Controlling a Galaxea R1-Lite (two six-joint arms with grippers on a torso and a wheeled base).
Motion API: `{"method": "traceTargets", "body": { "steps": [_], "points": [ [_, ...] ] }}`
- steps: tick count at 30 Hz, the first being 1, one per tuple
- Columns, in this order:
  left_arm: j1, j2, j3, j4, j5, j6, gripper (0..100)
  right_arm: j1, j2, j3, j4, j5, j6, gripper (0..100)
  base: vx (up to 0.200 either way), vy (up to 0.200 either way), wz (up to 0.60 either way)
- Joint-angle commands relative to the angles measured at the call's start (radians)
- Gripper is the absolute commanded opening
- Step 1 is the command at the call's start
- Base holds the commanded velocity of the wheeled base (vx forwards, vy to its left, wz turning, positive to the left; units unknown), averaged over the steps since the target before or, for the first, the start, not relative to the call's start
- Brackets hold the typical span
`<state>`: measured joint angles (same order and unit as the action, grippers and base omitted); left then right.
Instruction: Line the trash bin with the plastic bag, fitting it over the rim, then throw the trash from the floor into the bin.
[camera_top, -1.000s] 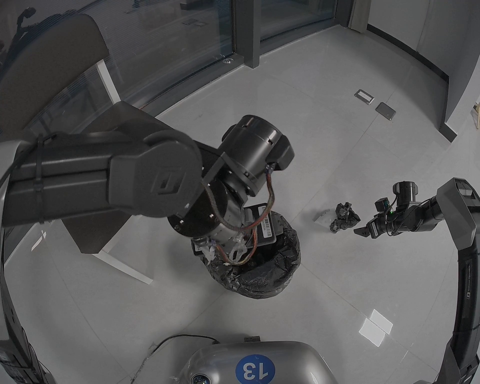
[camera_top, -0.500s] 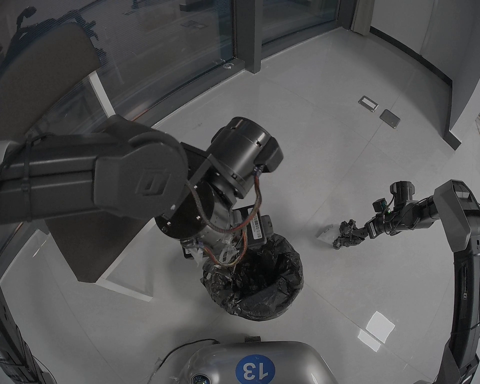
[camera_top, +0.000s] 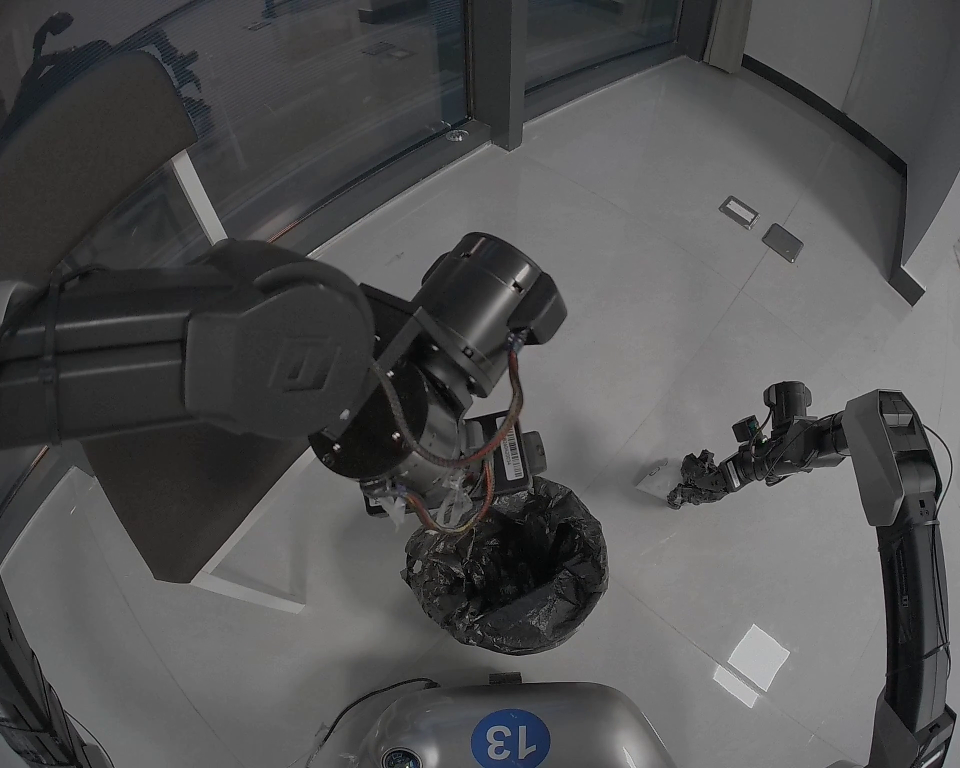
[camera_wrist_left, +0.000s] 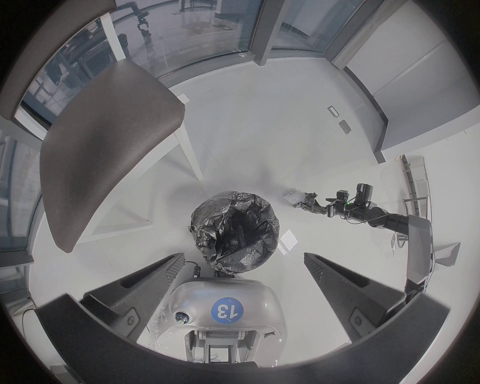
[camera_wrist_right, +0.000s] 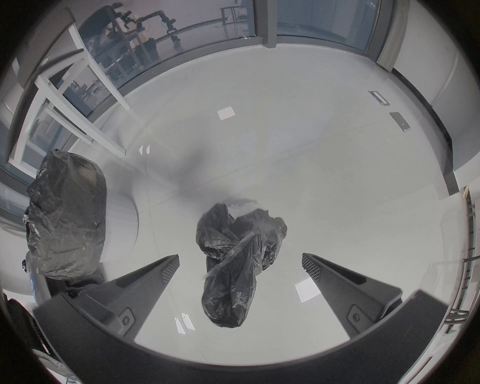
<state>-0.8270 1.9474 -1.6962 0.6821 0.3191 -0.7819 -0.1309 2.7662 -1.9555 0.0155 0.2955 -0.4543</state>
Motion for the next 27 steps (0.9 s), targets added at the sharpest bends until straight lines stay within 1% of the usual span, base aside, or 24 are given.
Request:
{"method": "traceTargets", "body": {
  "steps": [1, 16, 17, 27],
  "points": [
    [0.003, 0.001, 0.0, 0.002, 0.001, 0.0, 100, 0.005, 0.079, -0.044, 0.001, -0.003, 0.003, 100, 0.0, 0.0, 0.0],
    [0.0, 0.001, 0.001, 0.01, 0.021, 0.0, 100, 0.028, 0.125, -0.044, 0.007, -0.001, -0.001, 100, 0.0, 0.0, 0.0],
    [0.0, 0.001, 0.001, 0.01, 0.021, 0.0, 100, 0.028, 0.125, -0.044, 0.007, -0.001, -0.001, 0, 0.0, 0.0, 0.0],
    [-0.007, 0.001, 0.001, 0.011, 0.026, -0.002, 100, 0.037, 0.102, -0.044, 0.004, -0.006, -0.012, 0, 0.0, 0.0, 0.0]
  ]
}}
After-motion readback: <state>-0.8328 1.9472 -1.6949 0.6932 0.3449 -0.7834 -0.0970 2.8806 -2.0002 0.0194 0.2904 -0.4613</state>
